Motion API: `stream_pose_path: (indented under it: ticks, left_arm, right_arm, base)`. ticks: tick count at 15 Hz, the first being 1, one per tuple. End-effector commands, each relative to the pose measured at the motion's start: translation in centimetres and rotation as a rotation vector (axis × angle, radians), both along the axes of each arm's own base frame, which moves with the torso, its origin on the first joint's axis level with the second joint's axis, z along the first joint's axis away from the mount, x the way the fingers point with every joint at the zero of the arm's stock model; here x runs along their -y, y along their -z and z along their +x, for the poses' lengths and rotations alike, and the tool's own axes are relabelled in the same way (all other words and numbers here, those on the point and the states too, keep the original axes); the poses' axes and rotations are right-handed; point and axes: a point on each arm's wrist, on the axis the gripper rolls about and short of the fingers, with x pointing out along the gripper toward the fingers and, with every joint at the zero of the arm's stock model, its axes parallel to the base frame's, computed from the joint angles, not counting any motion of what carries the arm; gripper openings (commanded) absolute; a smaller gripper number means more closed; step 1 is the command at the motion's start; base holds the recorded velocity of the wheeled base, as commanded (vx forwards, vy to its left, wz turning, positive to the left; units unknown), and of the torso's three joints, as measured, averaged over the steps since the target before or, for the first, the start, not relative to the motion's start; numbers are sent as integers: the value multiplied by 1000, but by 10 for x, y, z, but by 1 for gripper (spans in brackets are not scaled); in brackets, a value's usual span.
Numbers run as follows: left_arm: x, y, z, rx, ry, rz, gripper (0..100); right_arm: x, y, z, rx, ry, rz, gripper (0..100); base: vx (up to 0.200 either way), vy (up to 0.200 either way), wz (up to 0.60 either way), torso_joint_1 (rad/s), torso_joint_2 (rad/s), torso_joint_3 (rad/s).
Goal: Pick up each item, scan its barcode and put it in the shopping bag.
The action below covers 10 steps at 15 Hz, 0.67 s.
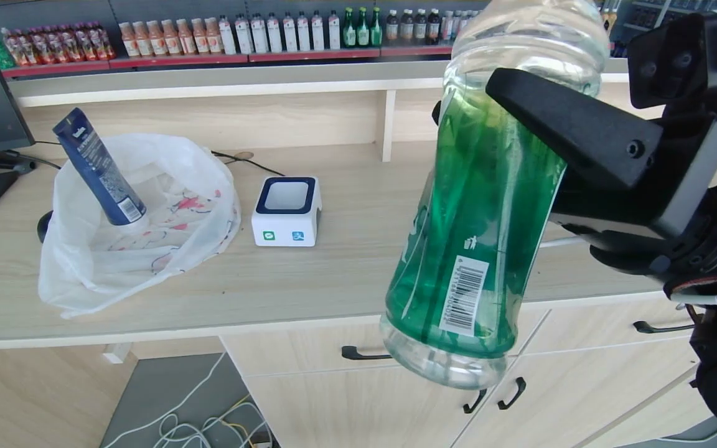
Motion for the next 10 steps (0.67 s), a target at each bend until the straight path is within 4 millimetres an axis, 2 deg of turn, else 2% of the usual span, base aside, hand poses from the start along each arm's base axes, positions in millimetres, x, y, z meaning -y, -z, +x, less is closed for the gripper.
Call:
stream_pose_path:
  ticks: [1, 10]
  left_arm:
    - [0, 0, 0, 0, 0, 0, 100]
    - [0, 0, 0, -2, 1, 0, 100]
  right_arm:
    - [5, -6, -6, 20, 0, 15, 0]
    - [6, -6, -8, 20, 2, 13, 0]
  base:
    - [0, 0, 0, 0, 0, 0]
    - [0, 0, 0, 0, 0, 0]
